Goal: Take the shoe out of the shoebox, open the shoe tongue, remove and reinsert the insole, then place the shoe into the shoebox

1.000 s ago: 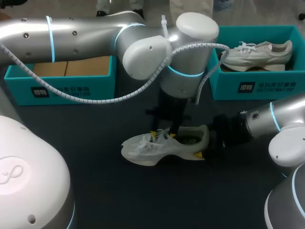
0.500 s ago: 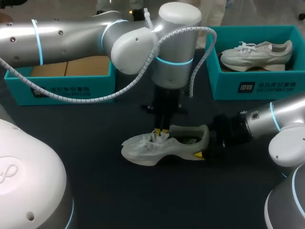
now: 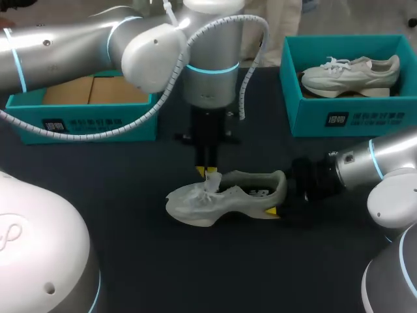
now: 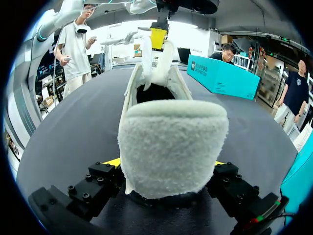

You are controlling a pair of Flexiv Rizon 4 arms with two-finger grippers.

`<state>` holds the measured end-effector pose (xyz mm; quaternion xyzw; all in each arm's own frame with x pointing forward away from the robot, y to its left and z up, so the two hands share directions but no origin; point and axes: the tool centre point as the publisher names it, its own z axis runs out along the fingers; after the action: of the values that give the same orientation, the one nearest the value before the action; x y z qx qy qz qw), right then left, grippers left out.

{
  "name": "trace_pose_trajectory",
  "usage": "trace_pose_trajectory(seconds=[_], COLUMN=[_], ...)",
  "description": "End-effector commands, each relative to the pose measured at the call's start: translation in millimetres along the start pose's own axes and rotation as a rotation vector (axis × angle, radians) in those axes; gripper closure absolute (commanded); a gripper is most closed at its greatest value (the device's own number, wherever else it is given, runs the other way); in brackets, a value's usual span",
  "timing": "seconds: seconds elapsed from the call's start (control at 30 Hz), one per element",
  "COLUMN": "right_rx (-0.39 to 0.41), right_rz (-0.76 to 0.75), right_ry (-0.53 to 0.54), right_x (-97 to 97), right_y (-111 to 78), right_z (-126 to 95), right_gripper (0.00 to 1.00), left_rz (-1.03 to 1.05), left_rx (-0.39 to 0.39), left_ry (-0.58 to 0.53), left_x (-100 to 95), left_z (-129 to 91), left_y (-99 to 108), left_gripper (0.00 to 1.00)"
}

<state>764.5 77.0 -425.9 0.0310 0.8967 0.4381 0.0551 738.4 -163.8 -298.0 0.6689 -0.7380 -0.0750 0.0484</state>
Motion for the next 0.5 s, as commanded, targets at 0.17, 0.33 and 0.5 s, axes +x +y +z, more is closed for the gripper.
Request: trace_pose_trajectory(seconds=[0.17, 0.33, 0.5], right_rx=[0.003, 0.003, 0.003], right_rz=[0.0, 0.0, 0.0], right_ry=[-0.002, -0.002, -0.002], right_x=[0.0, 0.0, 0.0], right_y=[-1.6, -1.6, -1.6], right_z=[4, 4, 4], right_gripper=[1.0, 1.0, 1.0], left_rz=[0.004, 0.001, 0.022], left_rx=[0.014, 0.033, 0.07], left_ry=[0.018, 0.007, 0.028], left_x=[-21.6, -27.6, -33.2], left_z=[10, 21, 24], left_y=[4, 1, 3], left_gripper=[1.0, 1.0, 1.0])
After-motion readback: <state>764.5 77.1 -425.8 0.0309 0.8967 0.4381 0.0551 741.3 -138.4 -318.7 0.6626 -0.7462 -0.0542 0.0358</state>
